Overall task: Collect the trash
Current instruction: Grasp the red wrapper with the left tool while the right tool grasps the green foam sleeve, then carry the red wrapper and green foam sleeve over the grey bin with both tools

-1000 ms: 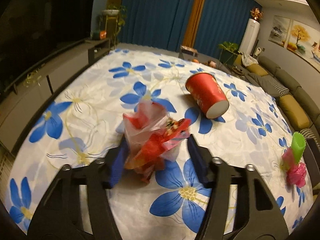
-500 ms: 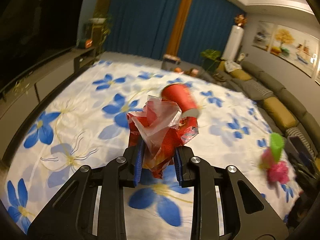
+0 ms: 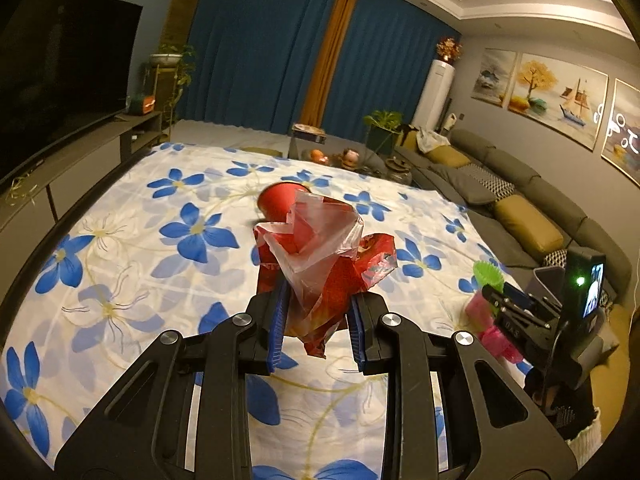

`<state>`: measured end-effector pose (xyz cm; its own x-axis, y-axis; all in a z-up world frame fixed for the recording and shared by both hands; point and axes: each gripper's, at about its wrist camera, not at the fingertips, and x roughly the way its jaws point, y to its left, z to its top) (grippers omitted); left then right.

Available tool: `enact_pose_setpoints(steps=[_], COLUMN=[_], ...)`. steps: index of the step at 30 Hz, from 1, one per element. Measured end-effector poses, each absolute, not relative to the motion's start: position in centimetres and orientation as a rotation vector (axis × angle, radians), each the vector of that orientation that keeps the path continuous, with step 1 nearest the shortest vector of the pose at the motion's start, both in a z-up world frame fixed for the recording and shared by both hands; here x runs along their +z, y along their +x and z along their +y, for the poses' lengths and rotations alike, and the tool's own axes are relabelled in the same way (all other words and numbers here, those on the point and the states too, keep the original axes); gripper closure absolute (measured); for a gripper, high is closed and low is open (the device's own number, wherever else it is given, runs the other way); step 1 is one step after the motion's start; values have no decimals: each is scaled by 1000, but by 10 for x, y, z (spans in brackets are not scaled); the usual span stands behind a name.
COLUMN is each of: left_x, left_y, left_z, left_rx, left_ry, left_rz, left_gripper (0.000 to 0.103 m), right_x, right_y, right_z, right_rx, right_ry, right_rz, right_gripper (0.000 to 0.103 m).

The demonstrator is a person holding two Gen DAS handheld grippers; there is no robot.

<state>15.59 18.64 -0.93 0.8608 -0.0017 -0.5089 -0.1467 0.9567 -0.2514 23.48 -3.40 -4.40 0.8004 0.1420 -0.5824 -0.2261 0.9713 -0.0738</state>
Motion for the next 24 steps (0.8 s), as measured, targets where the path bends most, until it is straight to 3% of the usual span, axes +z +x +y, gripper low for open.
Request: enact_pose_setpoints(steps=[11, 24], left_x=[-5, 6], left_y=[155, 154], left_z=[153, 92], left_rx=[13, -108], left_ry=[-248, -179], left_rz=[533, 527], left_gripper=[77, 77], right_x=[0, 23], right_y=[203, 156], right_z=[-99, -146], right_rx=[191, 211], right_ry=[73, 148], right_rz=[504, 420], right_gripper=[84, 87])
